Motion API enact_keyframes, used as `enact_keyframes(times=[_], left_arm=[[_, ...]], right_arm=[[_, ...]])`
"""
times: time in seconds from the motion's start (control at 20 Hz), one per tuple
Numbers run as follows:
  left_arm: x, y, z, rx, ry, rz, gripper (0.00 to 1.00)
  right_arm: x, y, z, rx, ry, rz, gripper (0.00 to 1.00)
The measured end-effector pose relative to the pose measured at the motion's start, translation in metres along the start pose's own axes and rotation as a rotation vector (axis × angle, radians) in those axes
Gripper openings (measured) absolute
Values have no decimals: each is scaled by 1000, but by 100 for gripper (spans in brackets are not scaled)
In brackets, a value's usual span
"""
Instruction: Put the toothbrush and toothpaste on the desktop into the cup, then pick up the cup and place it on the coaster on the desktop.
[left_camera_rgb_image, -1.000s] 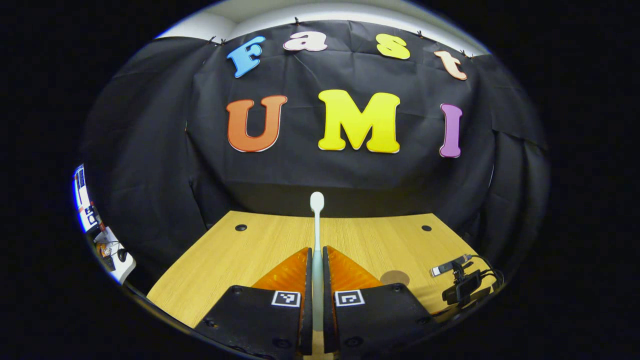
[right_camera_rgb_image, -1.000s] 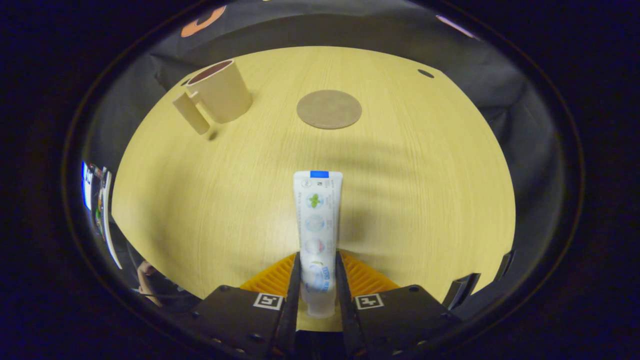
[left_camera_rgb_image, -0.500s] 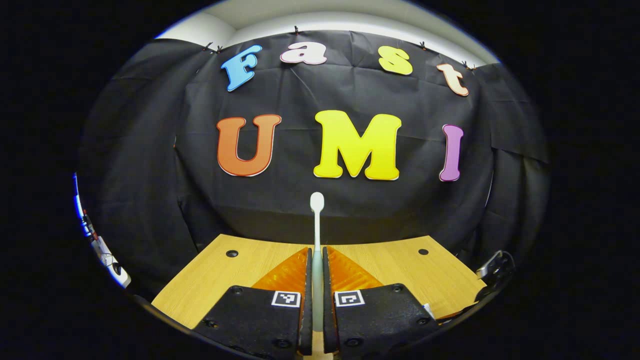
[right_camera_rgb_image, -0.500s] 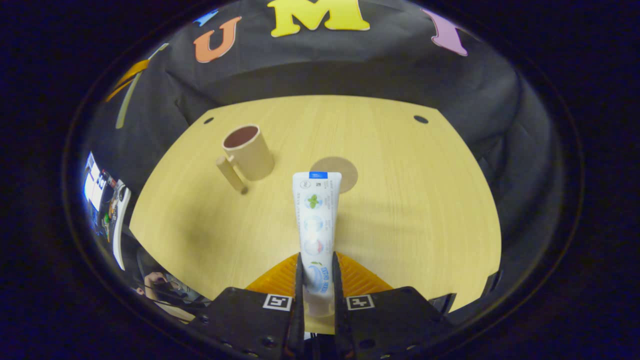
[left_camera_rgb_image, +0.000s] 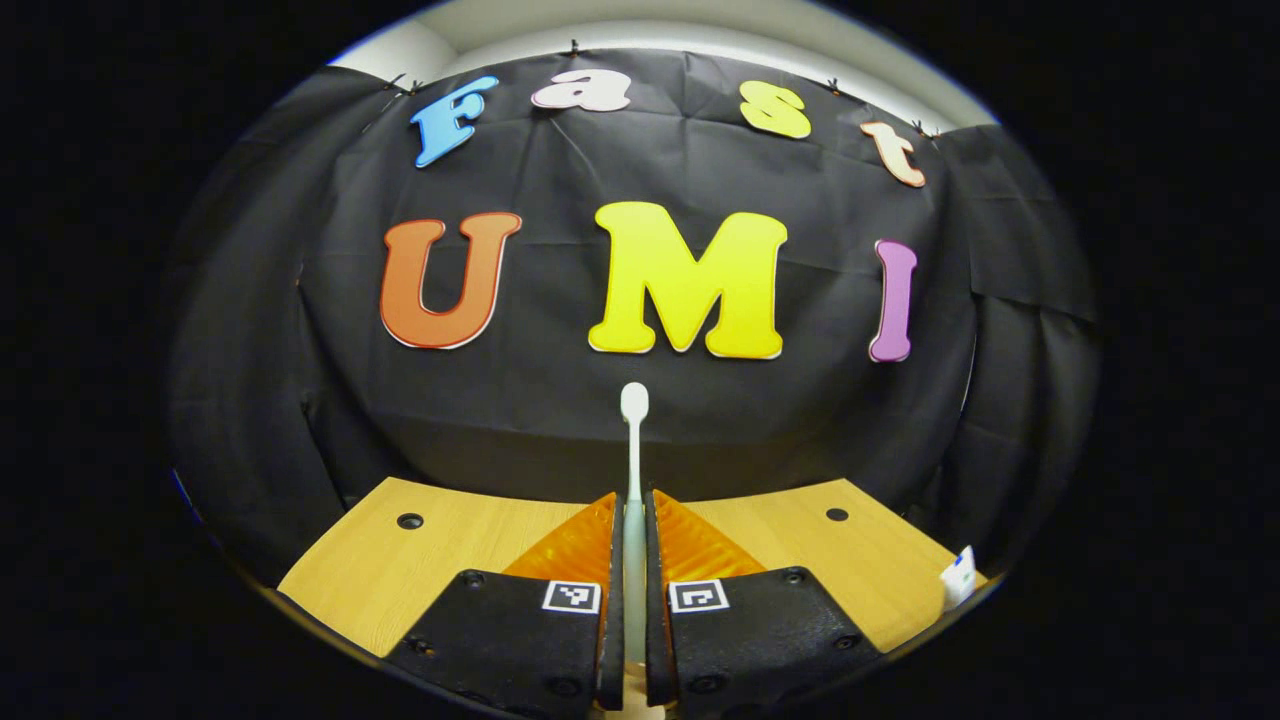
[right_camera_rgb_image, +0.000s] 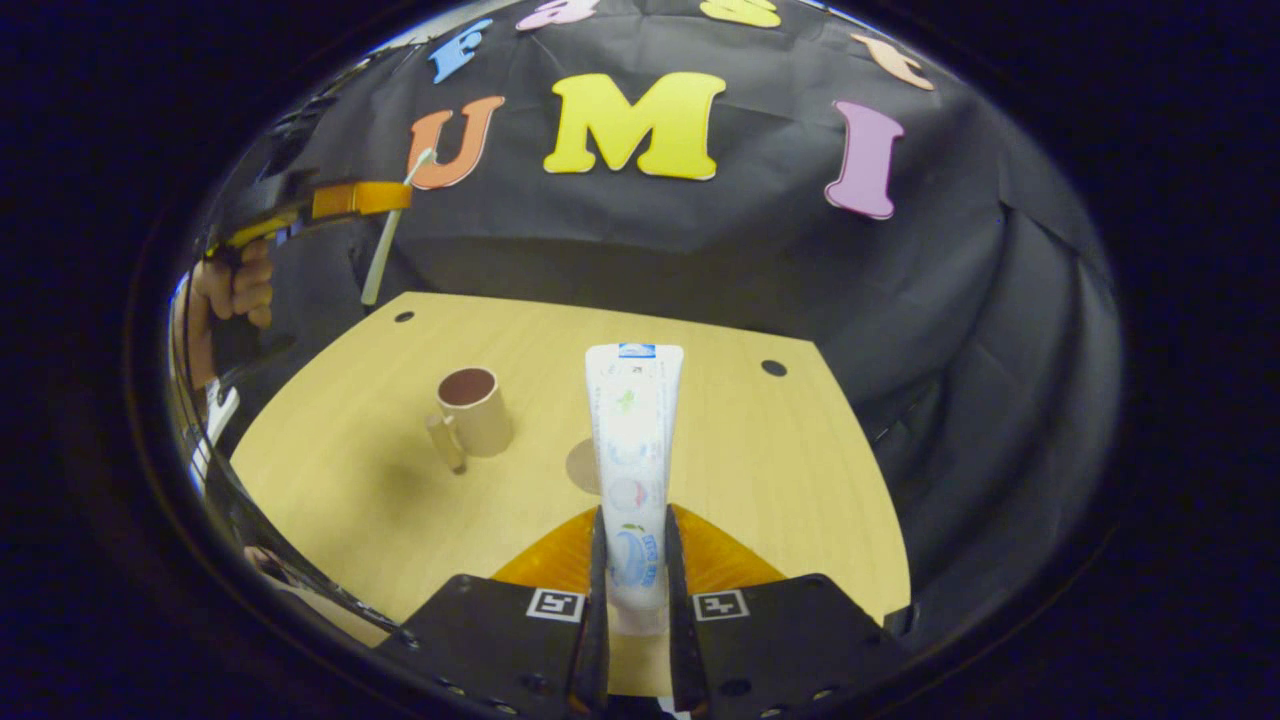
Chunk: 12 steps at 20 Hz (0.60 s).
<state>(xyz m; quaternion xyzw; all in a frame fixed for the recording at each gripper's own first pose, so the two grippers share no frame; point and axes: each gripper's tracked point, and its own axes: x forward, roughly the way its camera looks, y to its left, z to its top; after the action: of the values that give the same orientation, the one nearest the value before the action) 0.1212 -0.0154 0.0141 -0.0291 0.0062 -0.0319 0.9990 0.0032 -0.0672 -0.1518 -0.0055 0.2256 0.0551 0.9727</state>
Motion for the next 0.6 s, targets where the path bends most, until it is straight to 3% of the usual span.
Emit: enact_keyframes(times=[0.25, 0.6], left_arm=[[16, -12, -31, -77, 44, -1, 12], [23, -20, -26, -55, 24, -20, 12]], right_arm=[[-19, -18, -8, 37, -1, -49, 24], [-23, -25, -26, 51, 43, -64, 25]])
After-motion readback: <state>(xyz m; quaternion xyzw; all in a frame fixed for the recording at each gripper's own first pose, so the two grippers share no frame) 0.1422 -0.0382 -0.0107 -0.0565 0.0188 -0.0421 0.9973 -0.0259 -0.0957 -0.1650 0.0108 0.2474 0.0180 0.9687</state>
